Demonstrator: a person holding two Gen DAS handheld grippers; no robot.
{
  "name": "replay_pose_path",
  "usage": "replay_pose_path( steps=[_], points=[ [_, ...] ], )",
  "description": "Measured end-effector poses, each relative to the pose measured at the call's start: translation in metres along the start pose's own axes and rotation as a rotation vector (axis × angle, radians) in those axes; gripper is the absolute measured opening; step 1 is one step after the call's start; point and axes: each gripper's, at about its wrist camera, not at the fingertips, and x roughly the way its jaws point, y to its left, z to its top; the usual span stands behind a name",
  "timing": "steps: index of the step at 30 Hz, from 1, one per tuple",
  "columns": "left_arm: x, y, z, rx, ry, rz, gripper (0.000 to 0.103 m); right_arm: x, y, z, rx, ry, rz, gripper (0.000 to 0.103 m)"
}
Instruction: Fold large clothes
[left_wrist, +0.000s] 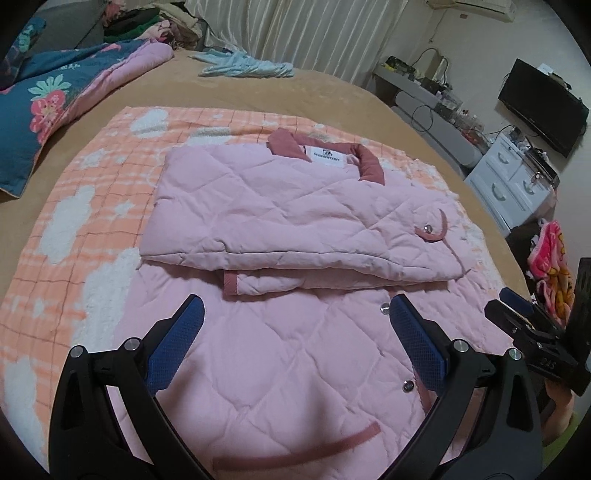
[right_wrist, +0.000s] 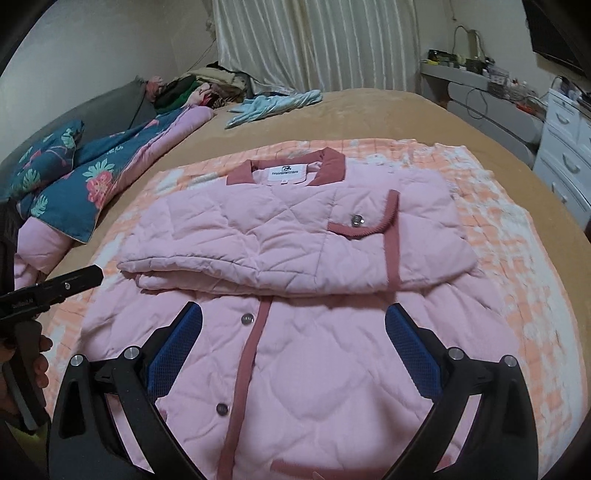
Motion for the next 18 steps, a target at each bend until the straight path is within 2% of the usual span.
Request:
replay_pose_path(
  steps=[18],
  points=[
    [-0.06, -0.013, -0.008, 0.016, -0.089, -0.024, 0.094, -0.079, -0.003, -0.005, 0.001, -0.102, -0.012, 0.099]
  ],
)
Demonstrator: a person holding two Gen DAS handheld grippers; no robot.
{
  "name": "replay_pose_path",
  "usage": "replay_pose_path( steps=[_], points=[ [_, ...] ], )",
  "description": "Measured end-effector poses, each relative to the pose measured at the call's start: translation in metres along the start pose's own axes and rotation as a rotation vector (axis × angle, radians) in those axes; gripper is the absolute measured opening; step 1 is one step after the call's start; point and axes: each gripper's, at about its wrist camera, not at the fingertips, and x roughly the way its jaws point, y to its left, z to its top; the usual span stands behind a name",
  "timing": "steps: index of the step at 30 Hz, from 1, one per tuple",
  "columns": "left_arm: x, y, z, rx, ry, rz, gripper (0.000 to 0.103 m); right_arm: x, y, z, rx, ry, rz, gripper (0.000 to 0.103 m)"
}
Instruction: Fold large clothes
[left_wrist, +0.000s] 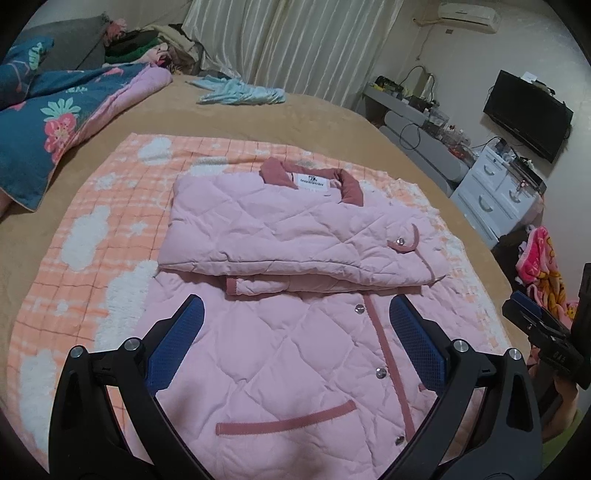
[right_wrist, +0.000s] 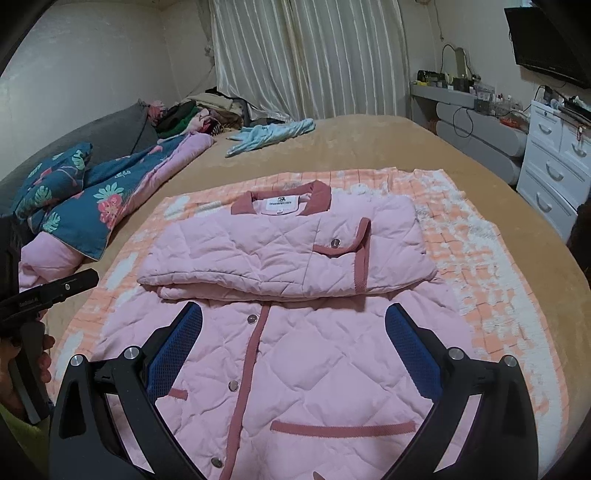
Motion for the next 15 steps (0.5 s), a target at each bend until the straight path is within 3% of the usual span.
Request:
replay_pose_path(
  steps=[15],
  points=[
    [-0.044, -0.004, -0.017, 0.019, -0.047, 0.005, 0.094, -0.057, -0.01, -0.004, -0.011, -0.079, -0.022, 0.099]
  ],
)
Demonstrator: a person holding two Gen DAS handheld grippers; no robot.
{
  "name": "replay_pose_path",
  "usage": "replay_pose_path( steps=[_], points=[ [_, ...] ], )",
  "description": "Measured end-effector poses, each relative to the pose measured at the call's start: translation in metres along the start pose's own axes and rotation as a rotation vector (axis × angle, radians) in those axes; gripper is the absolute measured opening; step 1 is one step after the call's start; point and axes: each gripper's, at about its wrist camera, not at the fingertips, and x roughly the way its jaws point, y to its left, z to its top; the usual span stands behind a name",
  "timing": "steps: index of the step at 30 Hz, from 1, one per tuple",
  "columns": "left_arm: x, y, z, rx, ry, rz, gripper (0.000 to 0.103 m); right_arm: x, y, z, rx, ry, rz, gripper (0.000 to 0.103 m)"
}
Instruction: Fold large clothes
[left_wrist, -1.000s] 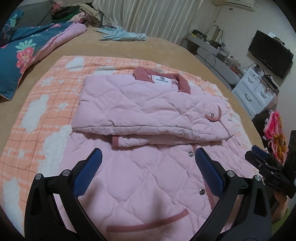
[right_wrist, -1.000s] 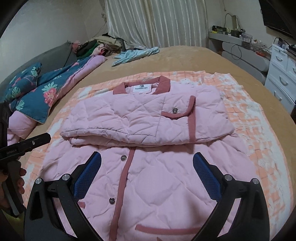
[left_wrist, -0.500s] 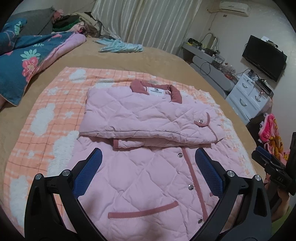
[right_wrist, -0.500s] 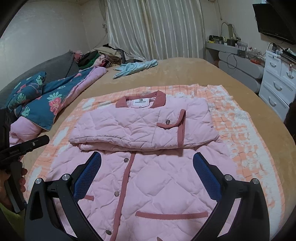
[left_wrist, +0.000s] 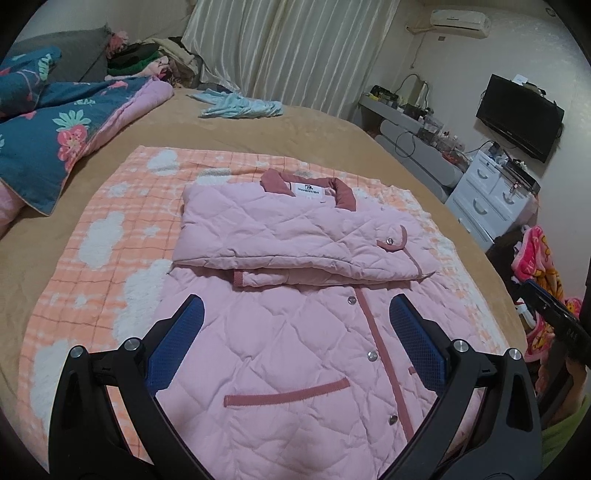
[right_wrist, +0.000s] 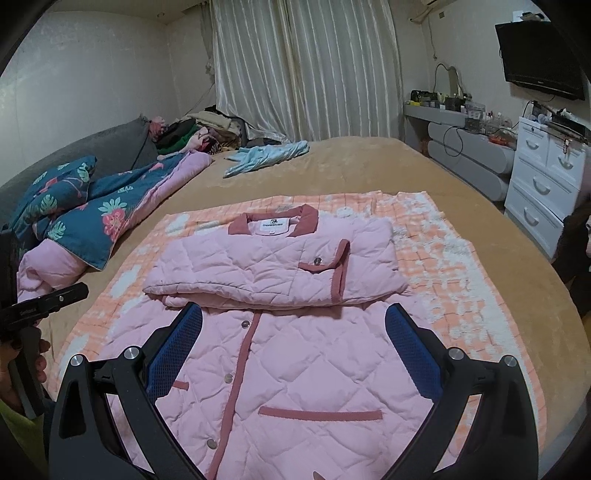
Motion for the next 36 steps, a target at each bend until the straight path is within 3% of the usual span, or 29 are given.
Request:
replay_pose_path(
  steps=[18, 36],
  points=[
    [-0.031, -0.017, -0.041, 0.05, -0.032, 0.014, 0.094, -0.033, -0.009, -0.034, -0.024, 0.007, -0.034, 0.099],
    [-0.035, -0.027, -0.099, 0.096, 0.02, 0.042, 0.094, -0.049, -0.018, -0.09, -0.059, 0.089, -0.05, 0.099]
  ],
)
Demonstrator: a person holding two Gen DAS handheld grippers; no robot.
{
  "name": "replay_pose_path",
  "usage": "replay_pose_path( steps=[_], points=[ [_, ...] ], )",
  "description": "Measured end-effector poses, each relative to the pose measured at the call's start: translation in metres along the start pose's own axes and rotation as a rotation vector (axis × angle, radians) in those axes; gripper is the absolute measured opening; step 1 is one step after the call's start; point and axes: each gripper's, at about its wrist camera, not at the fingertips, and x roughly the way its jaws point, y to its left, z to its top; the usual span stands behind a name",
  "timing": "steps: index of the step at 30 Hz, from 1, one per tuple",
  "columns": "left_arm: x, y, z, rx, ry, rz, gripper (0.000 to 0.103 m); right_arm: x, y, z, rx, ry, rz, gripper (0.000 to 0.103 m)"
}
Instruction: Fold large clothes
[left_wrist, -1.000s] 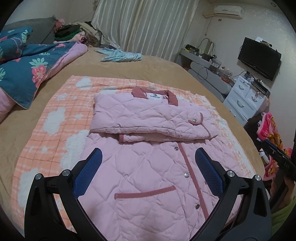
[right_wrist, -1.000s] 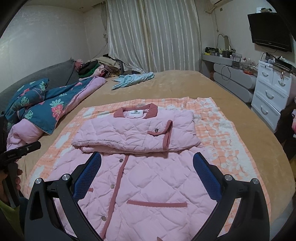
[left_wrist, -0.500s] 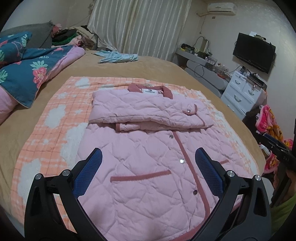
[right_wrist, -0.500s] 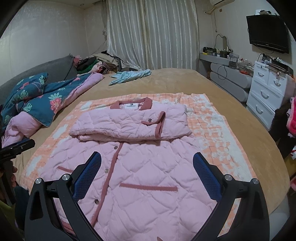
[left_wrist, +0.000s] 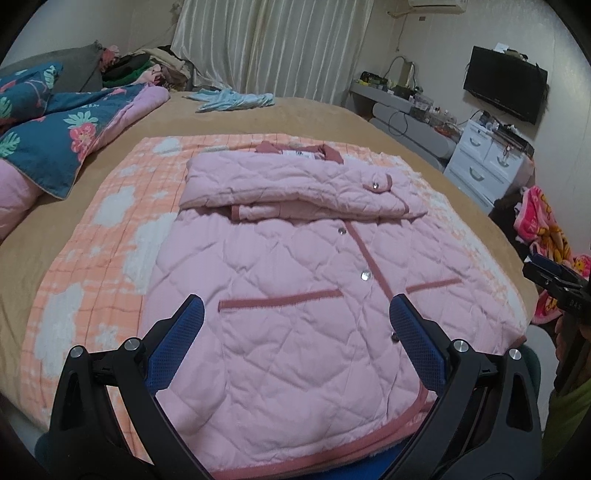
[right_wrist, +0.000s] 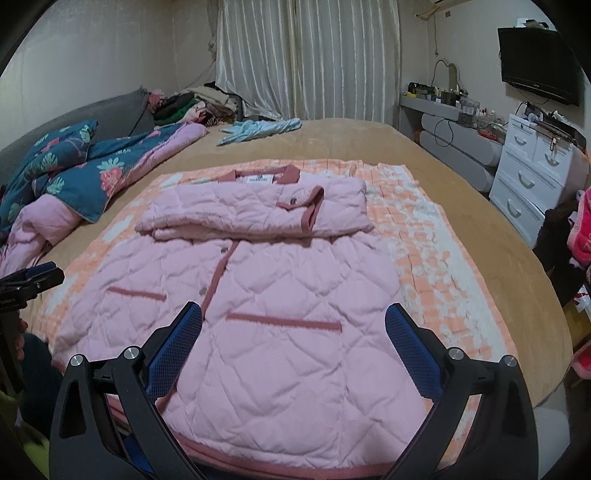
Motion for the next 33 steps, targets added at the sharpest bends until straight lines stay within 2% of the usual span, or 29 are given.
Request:
replay_pose_path(
  steps=[20, 33],
  points=[
    [0.011, 0.007, -0.043, 0.021, 0.084, 0.053, 0.094, 0.005, -0.038, -0.053, 0.044, 0.099, -0.056, 0.099],
    [0.026, 0.027, -0.065, 0.017, 0.141, 0.132, 0.094, 0.03, -0.079, -0.083, 0.12, 0.206, -0.095, 0.099]
  ],
)
